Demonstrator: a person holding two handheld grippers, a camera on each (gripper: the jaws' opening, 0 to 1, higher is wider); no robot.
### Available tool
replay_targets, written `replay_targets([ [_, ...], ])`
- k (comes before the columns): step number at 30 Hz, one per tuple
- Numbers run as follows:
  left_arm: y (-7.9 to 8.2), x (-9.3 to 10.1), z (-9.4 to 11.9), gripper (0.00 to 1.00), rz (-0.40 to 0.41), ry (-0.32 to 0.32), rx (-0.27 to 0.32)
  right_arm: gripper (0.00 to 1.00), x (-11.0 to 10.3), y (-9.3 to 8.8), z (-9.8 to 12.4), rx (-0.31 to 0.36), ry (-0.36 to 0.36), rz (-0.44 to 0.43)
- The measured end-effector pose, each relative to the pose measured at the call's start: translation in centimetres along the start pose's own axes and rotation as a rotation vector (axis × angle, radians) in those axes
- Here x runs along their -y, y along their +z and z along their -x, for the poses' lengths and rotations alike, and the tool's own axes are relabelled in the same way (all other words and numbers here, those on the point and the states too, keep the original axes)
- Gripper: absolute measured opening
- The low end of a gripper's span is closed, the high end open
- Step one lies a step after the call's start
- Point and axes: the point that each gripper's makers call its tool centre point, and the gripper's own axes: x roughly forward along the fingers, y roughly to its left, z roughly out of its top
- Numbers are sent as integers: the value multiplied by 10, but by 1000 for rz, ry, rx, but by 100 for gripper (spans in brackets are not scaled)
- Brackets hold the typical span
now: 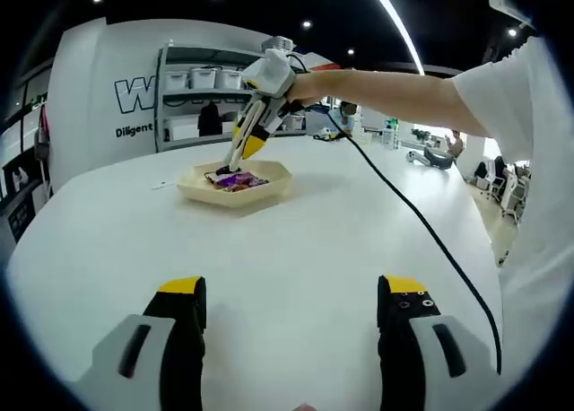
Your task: Place the target food into the container with the food tongs after gripping and lifting it, then release it inside without dropping or visibly crushing the food.
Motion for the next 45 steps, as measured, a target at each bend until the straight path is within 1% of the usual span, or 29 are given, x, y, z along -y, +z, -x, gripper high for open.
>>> replay_targets([
  [2, 0, 0, 0, 76, -1, -1, -1, 17, 1, -1, 1, -5, -6, 2],
  [5, 0, 0, 0, 76, -1, -1, -1, 17, 1, 1, 5, 9, -14, -4],
  [9, 0, 0, 0, 76, -2, 0, -2, 17, -7, 2, 9, 1, -12, 15],
  [11, 0, 1, 0, 76, -2, 0, -2, 17, -12, 0, 11, -12, -13, 43],
  [17, 0, 2, 0, 76, -5, -3, 0, 17, -25, -8, 15, -32, -17, 51],
  [22, 1, 4, 0, 76, -6, -7, 2, 17, -27, -18, 17, -41, -35, 45],
  [30, 1, 5, 1, 76, -9, -5, 2, 18, -29, -27, 14, -53, -61, 33],
  [36, 0, 6, 1, 76, -9, -5, -1, 18, -30, -30, 12, -52, -67, 22],
  [42, 0, 6, 0, 76, -9, -5, -1, 18, -22, -36, 13, -64, -99, 15],
  [45, 0, 6, 0, 76, -9, -6, -2, 18, -23, -35, 13, -57, -94, 13],
])
